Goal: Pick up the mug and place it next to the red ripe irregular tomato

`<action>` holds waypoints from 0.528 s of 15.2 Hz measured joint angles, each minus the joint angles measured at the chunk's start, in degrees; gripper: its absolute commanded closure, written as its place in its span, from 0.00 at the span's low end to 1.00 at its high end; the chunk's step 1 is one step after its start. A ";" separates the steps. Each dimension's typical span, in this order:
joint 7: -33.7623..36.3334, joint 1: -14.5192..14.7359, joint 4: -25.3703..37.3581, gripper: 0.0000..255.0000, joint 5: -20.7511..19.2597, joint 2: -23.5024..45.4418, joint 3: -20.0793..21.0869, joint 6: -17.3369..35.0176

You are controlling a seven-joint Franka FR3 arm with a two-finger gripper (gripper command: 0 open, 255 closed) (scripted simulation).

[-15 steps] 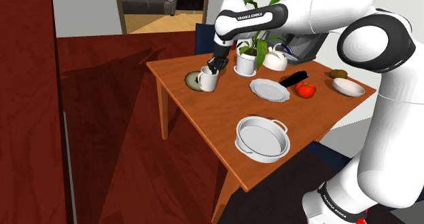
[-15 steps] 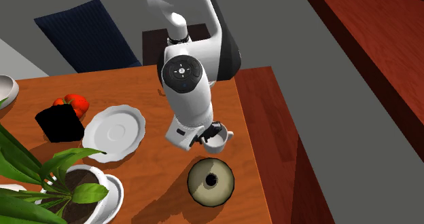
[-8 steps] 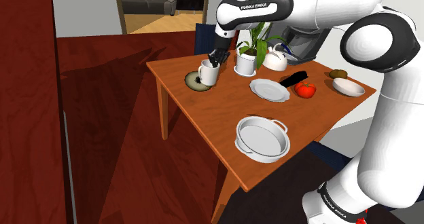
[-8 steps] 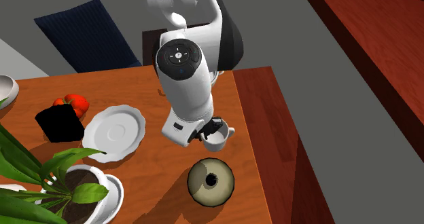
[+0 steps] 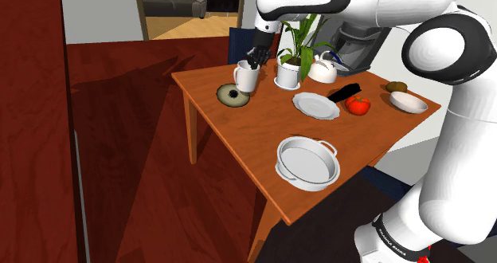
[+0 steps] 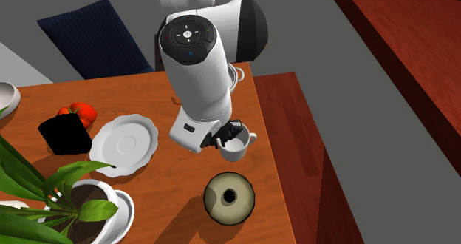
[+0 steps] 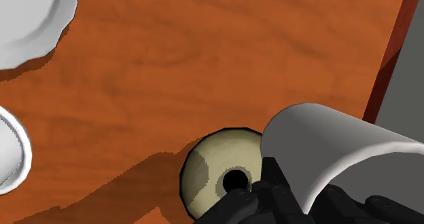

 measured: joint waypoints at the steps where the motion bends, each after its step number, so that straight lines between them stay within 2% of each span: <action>1: 0.09 0.02 0.74 1.00 -0.02 -0.06 0.01 -0.79; 6: 0.28 -0.01 4.60 1.00 -0.07 -0.08 0.00 -4.64; 8: -0.66 -0.62 1.64 1.00 0.04 -2.46 -0.28 -4.12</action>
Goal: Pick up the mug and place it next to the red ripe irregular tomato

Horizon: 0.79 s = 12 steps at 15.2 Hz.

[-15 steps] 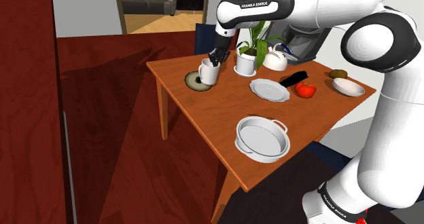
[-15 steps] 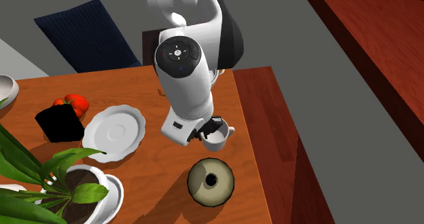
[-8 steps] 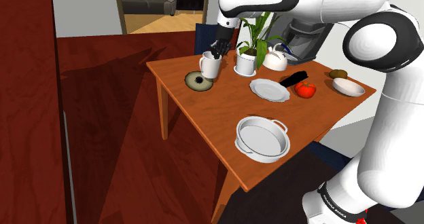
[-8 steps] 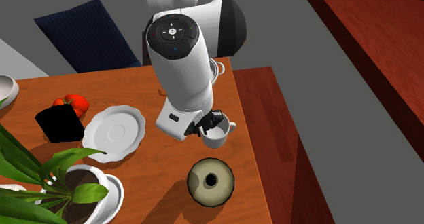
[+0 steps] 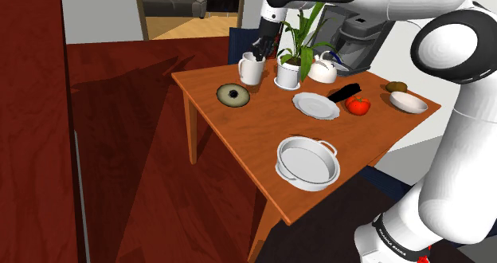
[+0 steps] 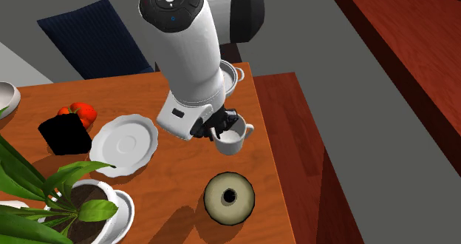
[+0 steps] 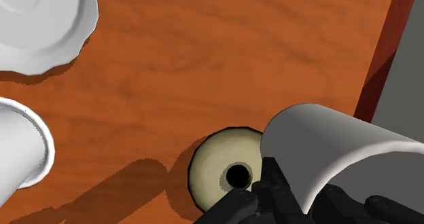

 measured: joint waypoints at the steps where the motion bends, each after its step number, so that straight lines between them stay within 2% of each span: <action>1: -0.90 -0.55 -3.05 1.00 0.07 -1.96 -0.28 1.04; 9: -8.06 -4.55 -21.83 1.00 0.16 -16.07 -3.14 5.32; 12: -10.80 -5.96 -26.71 1.00 -0.11 -20.27 -4.48 5.85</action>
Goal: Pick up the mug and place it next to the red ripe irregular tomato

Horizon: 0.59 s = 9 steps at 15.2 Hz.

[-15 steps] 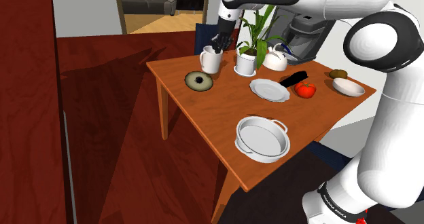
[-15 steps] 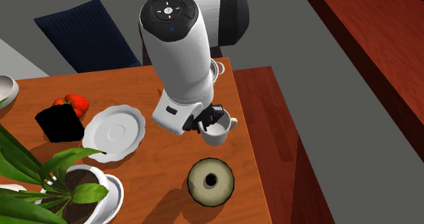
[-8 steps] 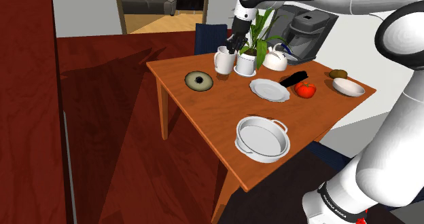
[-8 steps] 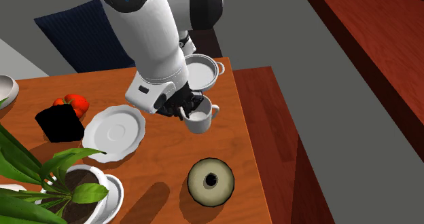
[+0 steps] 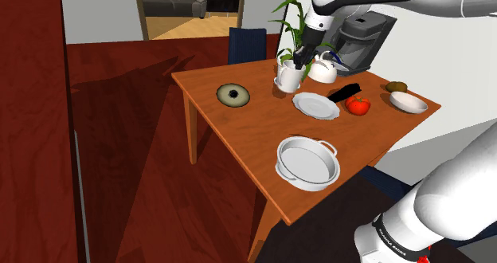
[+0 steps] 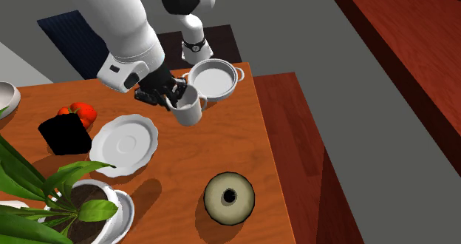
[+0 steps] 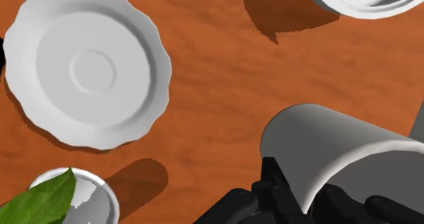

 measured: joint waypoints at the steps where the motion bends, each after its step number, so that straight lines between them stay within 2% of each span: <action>1: -0.93 -0.48 -1.78 1.00 -0.15 -1.50 -0.49 0.26; 9: -9.28 -4.75 -11.40 1.00 -2.07 -10.99 -5.36 0.08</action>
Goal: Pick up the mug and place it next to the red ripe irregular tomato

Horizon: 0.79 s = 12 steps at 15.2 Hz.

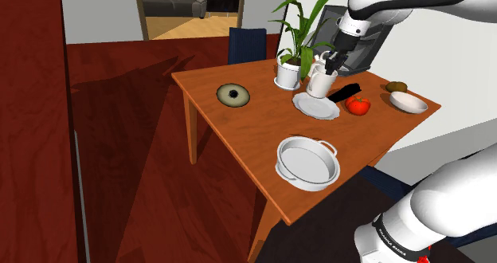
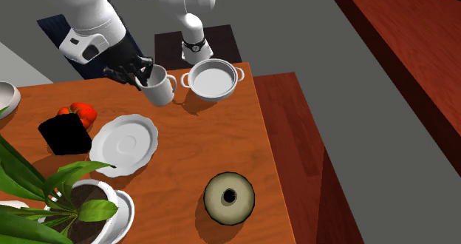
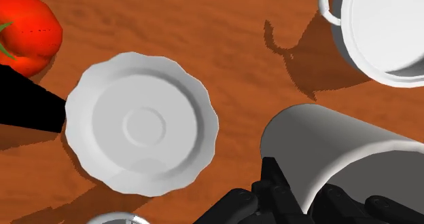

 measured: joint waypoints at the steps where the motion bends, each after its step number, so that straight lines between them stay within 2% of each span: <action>1: -1.08 -0.58 -1.48 1.00 -0.39 -1.31 -0.68 0.18; 7: -7.65 -4.01 -6.54 1.00 -2.83 -6.85 -5.02 -0.37; 12: -13.50 -6.89 -8.36 1.00 -4.99 -9.54 -9.10 -1.15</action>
